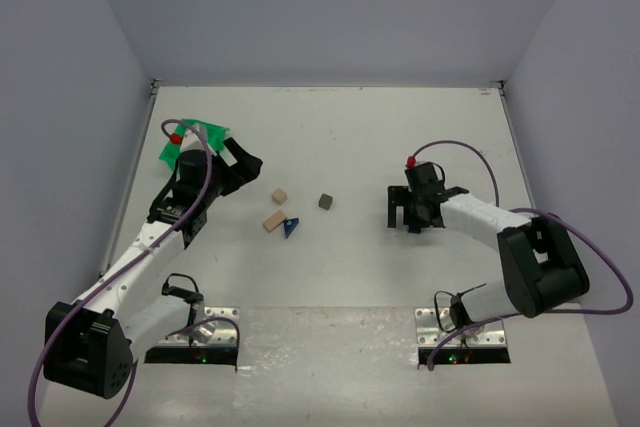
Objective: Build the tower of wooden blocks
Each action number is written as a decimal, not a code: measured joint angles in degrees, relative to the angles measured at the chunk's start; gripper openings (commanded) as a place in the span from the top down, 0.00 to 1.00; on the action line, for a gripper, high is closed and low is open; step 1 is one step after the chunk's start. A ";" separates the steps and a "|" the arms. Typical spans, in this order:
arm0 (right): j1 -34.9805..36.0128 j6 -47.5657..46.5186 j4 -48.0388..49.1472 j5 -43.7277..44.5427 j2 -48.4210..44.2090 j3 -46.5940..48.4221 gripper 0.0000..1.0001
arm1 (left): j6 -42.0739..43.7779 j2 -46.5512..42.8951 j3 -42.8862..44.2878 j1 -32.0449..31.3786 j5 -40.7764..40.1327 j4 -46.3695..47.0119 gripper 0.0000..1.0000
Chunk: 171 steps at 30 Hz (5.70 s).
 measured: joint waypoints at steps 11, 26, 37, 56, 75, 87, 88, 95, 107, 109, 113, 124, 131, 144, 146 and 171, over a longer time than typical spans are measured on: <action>2.11 -0.75 -1.06 4.16 3.82 2.42 0.05 | 0.13 0.24 0.00 -0.02 -0.03 0.00 0.00; 2.15 2.59 -2.40 6.05 4.19 2.85 0.29 | 0.13 0.24 0.00 -0.07 -0.05 0.00 0.00; 2.15 4.52 -2.57 6.03 4.23 2.85 0.41 | 0.15 0.24 0.00 -0.33 -0.05 0.00 0.00; 2.15 5.97 -3.76 5.69 3.24 2.85 0.02 | 0.15 0.24 0.00 -0.65 -0.05 0.00 0.00; 2.39 8.05 -9.93 4.13 -14.24 -8.95 0.01 | 0.15 -0.18 0.00 -0.89 -0.03 0.00 0.00; 2.39 9.80 -9.55 4.72 -11.74 -9.08 0.01 | 0.15 -0.35 -0.39 -1.11 -0.03 -0.02 0.00; 2.39 9.99 -9.47 4.84 -11.37 -8.82 0.01 | 0.15 -0.41 -0.39 -1.11 -0.03 -0.02 0.00; 2.40 11.56 -9.09 5.56 -9.06 -7.32 0.01 | 0.15 -1.08 -0.39 -1.11 -0.05 0.00 0.00; 2.39 13.66 -8.31 8.78 -7.86 -6.46 0.01 | 0.15 -1.43 -0.39 -1.12 -0.49 -0.01 0.00; 2.39 13.85 -8.32 8.98 -7.50 -6.19 0.01 | 0.15 -1.42 -0.39 -1.14 -0.49 0.00 0.00; 2.37 14.04 -8.26 9.26 -6.84 -5.69 0.01 | 0.15 -1.42 -0.39 -1.14 -0.51 0.00 0.00; 2.34 14.24 -8.09 10.11 -6.48 -5.43 0.01 | 0.15 -1.42 -0.39 -1.16 -0.57 0.00 0.00; 2.34 14.39 -8.08 10.18 -6.46 -5.43 0.01 | 0.15 -1.42 -0.39 -1.18 -0.65 0.00 0.00; 2.34 12.46 -10.14 7.23 -15.88 -6.16 0.01 | 0.15 -1.44 -0.41 -1.55 -0.59 -0.02 0.00; 2.34 11.39 -9.97 5.39 -20.24 -6.55 0.01 | 0.15 -1.44 -0.40 -1.57 -0.56 -0.02 0.00; 2.34 0.52 1.36 -12.31 -29.76 -13.56 0.01 | 0.16 3.91 0.66 -1.92 -2.89 -0.46 0.00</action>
